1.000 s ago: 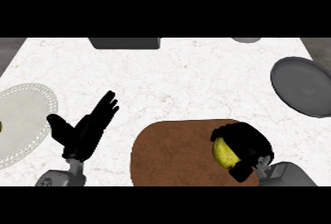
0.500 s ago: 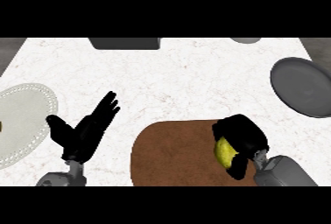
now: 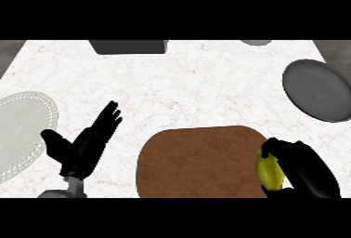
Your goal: Pick the pear from the cutting board and place it in the pan
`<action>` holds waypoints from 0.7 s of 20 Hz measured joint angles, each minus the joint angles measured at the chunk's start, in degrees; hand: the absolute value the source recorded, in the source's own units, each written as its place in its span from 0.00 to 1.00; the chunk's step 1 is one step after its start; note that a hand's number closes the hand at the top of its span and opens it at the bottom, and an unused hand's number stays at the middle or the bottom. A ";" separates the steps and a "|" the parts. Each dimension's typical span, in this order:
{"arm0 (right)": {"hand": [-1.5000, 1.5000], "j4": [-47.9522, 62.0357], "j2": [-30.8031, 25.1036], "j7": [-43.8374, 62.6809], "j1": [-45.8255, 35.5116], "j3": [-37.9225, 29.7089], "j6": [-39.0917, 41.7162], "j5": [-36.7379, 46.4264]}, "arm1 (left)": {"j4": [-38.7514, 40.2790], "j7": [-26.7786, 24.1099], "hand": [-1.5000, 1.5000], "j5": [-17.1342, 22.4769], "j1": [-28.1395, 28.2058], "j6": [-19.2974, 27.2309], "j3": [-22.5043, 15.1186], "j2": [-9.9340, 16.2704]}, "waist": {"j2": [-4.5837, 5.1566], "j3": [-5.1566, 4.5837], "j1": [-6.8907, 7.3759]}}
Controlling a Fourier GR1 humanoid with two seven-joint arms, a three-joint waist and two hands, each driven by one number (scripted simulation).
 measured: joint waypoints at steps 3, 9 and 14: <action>1.00 -6.28 -0.63 -0.83 4.51 -3.54 -5.25 -0.96 | 0.53 0.28 0.50 -0.09 -0.74 0.18 0.44 0.03 | 0.07 0.08 -0.61; 1.00 -15.17 1.87 -3.22 10.03 -11.67 -9.89 -12.19 | 0.05 0.35 0.50 -0.30 -0.51 0.20 0.10 -0.53 | 0.22 0.15 -0.39; 1.00 -15.07 3.62 -7.05 10.84 -19.61 -9.10 -26.25 | 1.26 0.33 0.50 -0.71 -1.40 -0.05 0.14 -0.75 | 0.42 0.17 0.15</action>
